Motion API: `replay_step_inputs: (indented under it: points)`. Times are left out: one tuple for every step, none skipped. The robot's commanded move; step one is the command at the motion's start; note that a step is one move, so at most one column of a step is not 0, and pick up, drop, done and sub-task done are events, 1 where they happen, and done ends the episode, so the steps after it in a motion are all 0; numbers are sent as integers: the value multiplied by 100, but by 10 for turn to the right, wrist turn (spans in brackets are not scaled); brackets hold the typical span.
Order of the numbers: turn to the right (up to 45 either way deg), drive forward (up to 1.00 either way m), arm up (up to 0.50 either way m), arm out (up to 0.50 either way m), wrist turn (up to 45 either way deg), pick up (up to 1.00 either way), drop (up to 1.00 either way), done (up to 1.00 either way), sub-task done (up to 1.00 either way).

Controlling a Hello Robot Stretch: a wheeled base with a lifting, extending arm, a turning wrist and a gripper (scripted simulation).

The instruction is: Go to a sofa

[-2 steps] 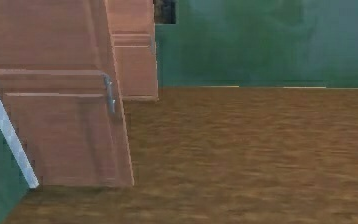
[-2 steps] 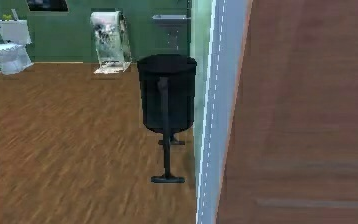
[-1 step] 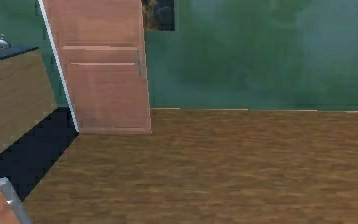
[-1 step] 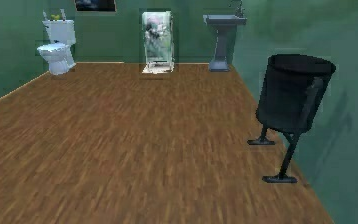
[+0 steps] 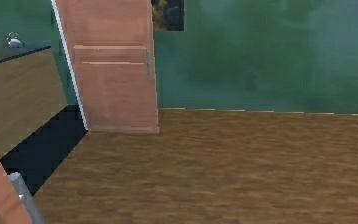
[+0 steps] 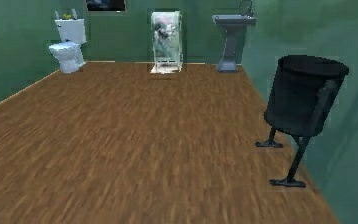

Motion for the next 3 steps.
replay_step_inputs:
  points:
    - [450,0,0,0,0,0,0,0,0]
    - [450,0,0,0,0,0,0,0,0]
    - [180,0,0,0,0,0,0,0,0]
